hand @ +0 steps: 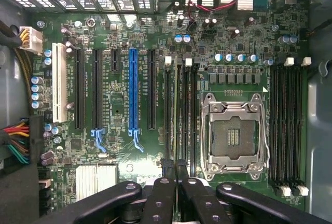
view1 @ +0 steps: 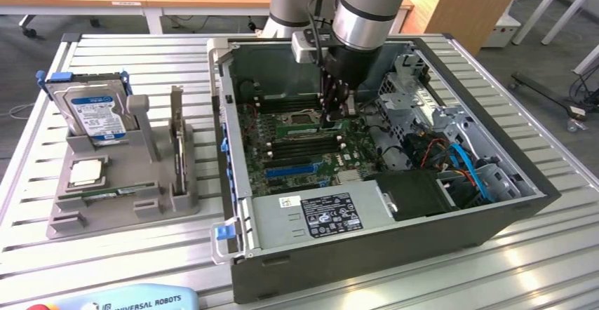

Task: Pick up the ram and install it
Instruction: 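Insert the ram into the slot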

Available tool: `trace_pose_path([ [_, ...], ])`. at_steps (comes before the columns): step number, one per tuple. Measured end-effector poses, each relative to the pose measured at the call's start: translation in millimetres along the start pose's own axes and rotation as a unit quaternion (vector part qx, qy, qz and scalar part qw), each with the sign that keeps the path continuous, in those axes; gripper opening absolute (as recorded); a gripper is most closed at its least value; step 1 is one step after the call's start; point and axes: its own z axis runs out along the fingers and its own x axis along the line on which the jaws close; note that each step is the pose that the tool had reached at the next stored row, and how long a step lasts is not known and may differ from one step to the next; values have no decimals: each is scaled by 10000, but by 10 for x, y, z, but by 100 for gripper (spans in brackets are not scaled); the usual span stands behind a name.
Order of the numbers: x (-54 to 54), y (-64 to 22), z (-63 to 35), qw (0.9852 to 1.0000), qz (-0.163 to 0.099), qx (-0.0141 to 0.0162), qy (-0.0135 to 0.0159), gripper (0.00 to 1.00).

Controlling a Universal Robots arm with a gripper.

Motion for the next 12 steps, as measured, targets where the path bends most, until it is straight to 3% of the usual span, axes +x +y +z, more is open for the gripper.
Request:
trace_pose_path([
  [12, 1, -1, 40, 10000, 0, 0, 1, 12],
])
